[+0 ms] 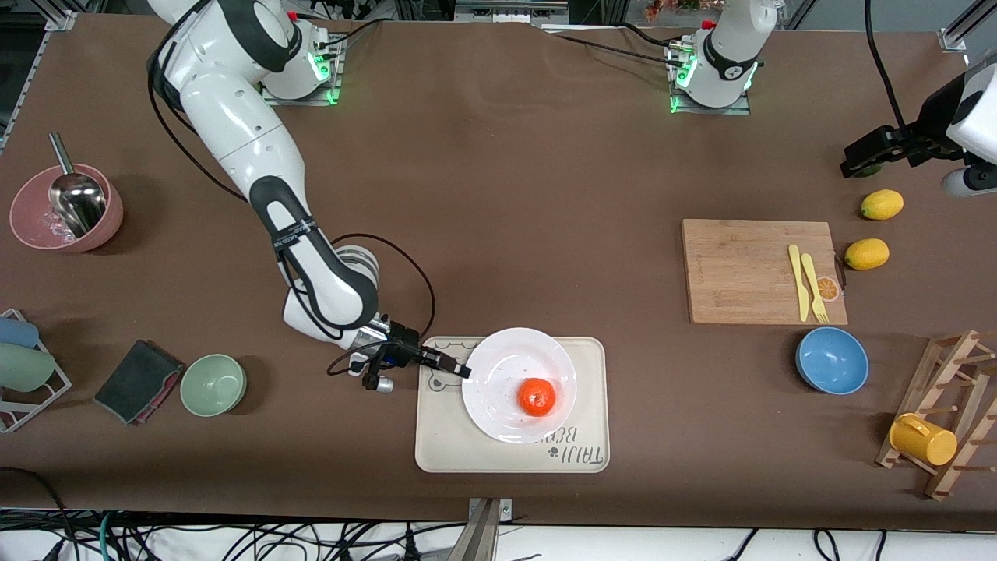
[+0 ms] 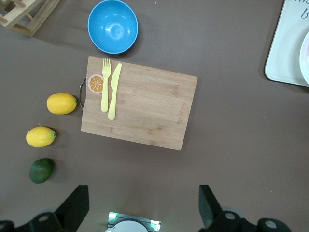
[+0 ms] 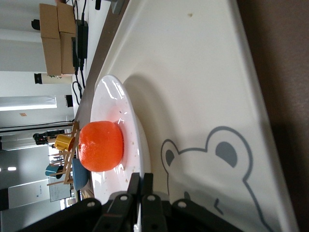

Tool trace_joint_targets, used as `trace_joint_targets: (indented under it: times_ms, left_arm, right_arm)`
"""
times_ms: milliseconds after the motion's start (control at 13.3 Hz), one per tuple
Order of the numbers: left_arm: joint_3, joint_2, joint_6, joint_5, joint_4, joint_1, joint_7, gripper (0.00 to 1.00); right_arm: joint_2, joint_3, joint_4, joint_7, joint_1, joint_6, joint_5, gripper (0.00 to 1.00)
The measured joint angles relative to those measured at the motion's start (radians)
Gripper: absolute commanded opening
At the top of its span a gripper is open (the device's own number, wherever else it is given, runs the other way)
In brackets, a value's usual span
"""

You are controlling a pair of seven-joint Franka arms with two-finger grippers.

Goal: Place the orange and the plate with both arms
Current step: 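Release the plate rim and withdraw the right gripper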

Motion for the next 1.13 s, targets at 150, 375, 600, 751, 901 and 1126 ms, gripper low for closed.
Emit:
trace_joint_targets:
  times_ms: [150, 375, 600, 751, 901, 1126]
  left_arm:
    - [0.0, 0.0, 0.0, 0.0, 0.0, 0.0, 0.0, 1.0]
    - [-0.001, 0.0, 0.0, 0.0, 0.0, 0.0, 0.0, 1.0]
    - [-0.001, 0.0, 0.0, 0.0, 0.0, 0.0, 0.0, 1.0]
    - [-0.001, 0.0, 0.0, 0.0, 0.0, 0.0, 0.0, 1.0]
    - [-0.002, 0.0, 0.0, 0.0, 0.0, 0.0, 0.0, 1.0]
    - [-0.002, 0.0, 0.0, 0.0, 0.0, 0.0, 0.0, 1.0]
  right_arm:
    - [0.0, -0.008, 0.005, 0.0, 0.015, 0.004, 0.0, 0.03]
    - [0.0, -0.016, 0.007, 0.0, 0.02, 0.007, 0.0, 1.0]
    - [0.001, -0.031, 0.017, 0.0, 0.02, 0.008, 0.0, 1.0]
    - [0.001, -0.033, 0.03, -0.001, 0.019, 0.01, 0.0, 1.0]
    - [0.0, -0.037, 0.047, 0.0, 0.017, 0.012, 0.0, 1.0]
    - [-0.007, -0.043, 0.07, -0.001, 0.015, 0.012, -0.035, 1.0]
